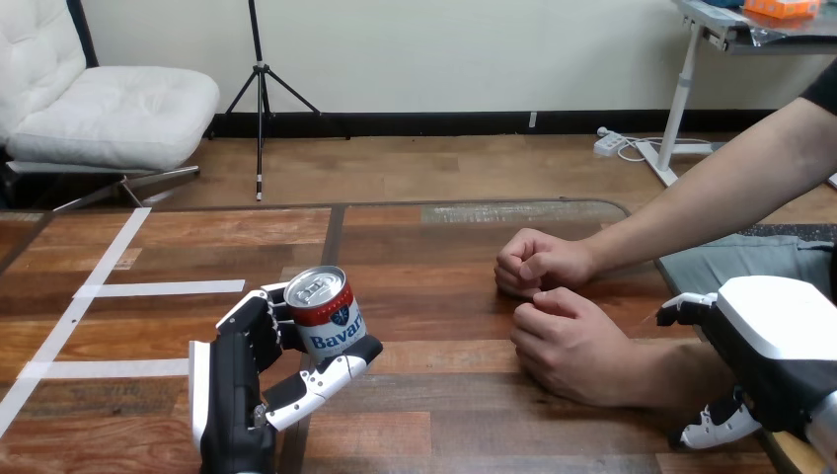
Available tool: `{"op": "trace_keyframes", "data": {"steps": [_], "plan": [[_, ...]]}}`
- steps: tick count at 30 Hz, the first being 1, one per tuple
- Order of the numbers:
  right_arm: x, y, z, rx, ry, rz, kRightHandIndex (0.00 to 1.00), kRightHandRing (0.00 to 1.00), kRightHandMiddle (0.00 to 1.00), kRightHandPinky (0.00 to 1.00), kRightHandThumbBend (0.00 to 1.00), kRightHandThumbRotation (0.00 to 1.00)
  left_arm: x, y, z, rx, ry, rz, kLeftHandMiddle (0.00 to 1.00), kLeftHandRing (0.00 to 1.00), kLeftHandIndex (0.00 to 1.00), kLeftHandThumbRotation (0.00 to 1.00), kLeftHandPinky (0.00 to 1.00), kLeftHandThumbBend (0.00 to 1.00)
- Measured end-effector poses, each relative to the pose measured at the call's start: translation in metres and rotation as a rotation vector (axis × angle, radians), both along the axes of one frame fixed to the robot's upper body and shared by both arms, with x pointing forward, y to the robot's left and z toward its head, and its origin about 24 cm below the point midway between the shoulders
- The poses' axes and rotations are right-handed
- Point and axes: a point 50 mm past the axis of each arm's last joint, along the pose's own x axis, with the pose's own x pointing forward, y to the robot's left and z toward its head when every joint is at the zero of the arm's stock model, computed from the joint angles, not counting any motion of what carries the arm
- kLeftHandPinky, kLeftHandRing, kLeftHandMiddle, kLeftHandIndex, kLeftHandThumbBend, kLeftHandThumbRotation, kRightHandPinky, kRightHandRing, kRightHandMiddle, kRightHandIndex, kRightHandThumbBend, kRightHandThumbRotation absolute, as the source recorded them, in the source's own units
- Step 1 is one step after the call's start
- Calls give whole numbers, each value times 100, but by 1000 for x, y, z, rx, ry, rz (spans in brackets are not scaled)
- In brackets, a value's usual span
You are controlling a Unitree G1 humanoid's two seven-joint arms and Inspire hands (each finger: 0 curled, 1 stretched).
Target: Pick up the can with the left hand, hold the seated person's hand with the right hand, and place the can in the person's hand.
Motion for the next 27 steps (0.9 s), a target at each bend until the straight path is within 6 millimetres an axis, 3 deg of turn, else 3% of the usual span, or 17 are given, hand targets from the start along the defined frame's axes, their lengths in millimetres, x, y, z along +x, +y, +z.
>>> {"op": "trace_keyframes", "data": {"steps": [27], "plan": [[11, -8, -7, -66, 46, -13, 80, 83, 83, 82, 91, 13, 0, 1, 1, 12, -7, 4, 48, 44, 55, 0, 45, 58]]}}
